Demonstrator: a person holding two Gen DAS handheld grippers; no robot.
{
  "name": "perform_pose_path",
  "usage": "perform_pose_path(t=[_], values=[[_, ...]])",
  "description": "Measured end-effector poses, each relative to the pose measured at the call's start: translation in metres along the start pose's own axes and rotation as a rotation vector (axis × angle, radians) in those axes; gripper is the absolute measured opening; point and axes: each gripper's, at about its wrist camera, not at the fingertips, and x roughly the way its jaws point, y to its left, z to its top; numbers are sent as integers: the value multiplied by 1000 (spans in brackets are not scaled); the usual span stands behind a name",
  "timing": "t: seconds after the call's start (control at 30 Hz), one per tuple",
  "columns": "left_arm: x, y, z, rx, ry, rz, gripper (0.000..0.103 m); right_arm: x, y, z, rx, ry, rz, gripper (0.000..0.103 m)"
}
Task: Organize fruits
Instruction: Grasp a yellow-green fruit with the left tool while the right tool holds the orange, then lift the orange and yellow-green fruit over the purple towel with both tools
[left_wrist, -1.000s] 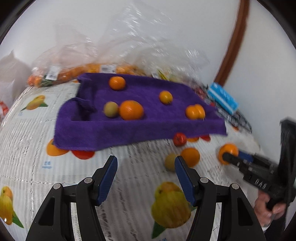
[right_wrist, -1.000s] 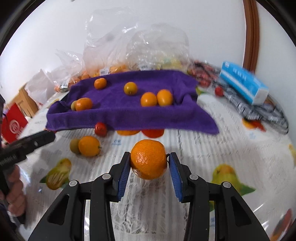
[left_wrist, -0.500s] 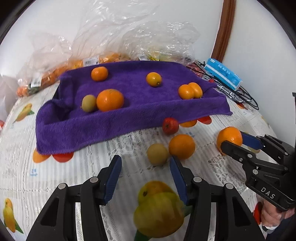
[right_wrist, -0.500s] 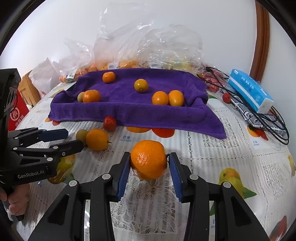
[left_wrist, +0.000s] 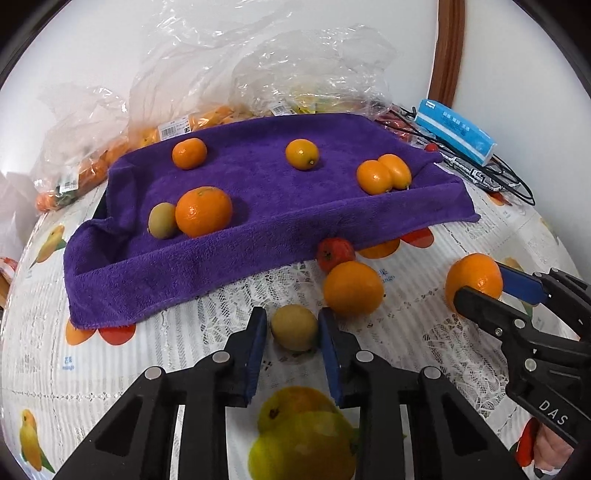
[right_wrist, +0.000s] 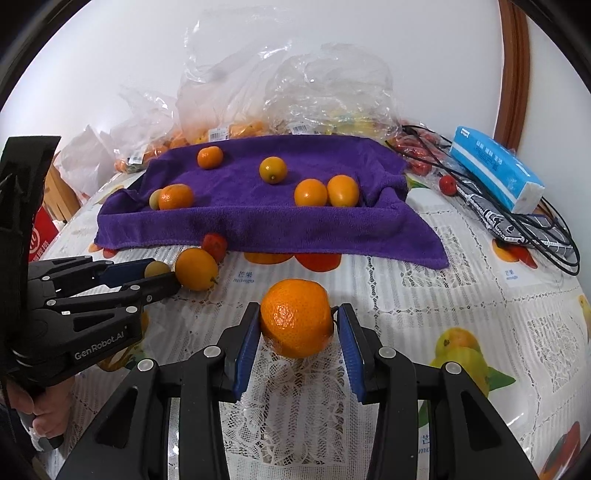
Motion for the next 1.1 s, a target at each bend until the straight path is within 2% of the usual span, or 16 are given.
perform_pose_path(t=[0.47, 0.73, 0.8, 0.87, 1.1], values=[[1, 4, -1, -18, -2, -29, 27, 12, -11, -1, 61, 49, 6, 44], [0, 3, -2, -13, -2, -23, 28, 18, -7, -1, 43, 77, 3, 41], [-1, 4, -1, -15, -4, -41, 25, 17, -8, -2, 44, 75, 3, 41], [-3, 9, 0, -33, -13, -132, 24, 16, -9, 0, 55, 70, 17, 40], [-5, 18, -1, -89, -34, -166, 25, 9, -12, 0, 71, 32, 111, 40]])
